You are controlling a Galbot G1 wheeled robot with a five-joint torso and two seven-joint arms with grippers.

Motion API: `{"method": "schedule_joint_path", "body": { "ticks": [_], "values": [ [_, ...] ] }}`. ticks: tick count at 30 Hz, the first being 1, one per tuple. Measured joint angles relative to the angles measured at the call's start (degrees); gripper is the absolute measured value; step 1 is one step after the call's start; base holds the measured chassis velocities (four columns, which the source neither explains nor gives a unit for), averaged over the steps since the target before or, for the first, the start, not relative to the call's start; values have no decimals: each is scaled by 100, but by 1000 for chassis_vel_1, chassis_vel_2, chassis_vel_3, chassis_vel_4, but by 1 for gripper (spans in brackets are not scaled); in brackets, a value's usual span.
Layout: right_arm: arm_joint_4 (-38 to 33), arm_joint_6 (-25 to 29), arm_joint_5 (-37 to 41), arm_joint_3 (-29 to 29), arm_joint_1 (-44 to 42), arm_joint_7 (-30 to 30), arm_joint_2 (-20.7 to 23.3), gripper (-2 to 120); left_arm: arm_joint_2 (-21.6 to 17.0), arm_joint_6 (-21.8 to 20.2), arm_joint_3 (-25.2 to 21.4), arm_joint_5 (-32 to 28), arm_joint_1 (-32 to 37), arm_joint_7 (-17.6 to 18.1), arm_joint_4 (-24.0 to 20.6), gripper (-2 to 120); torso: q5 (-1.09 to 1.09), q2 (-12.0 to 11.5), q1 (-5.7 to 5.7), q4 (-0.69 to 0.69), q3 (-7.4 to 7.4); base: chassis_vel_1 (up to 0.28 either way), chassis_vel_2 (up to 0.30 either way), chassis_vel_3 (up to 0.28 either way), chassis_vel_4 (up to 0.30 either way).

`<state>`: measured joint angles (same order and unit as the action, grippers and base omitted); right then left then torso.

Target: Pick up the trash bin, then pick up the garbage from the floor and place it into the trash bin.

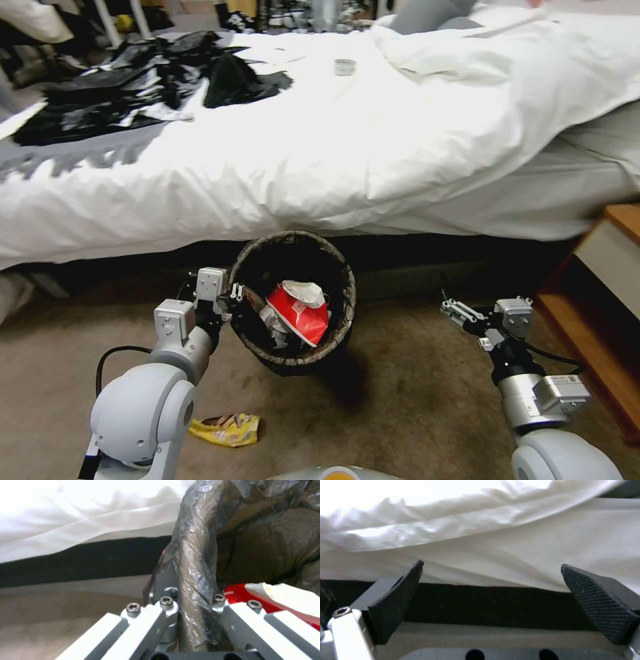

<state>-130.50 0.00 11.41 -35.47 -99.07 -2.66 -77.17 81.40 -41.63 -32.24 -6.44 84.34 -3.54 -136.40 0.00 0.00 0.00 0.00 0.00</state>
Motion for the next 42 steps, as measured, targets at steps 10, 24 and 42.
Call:
{"method": "schedule_joint_path", "body": {
  "ticks": [10, 24, 42],
  "values": [
    [59, 35, 47, -80, -11, 15, 6, 100, 1, 0, 20, 12, 9, 7, 0, 2, 0, 0, 0, 1, 0, 125, 123, 119, 123],
    [117, 47, 65, -90, -21, 27, 22, 100, 0, 6, 39, 19, -2, 11, 0, 2, 1, 0, 0, 1, 0, 130, 128, 118, 121],
    [171, 25, 113, -100, -32, 40, 54, 100, 1, 31, 23, 19, -19, 11, 25, 2, 0, 0, 0, 0, 0, 124, 126, 132, 122]
  ]
}}
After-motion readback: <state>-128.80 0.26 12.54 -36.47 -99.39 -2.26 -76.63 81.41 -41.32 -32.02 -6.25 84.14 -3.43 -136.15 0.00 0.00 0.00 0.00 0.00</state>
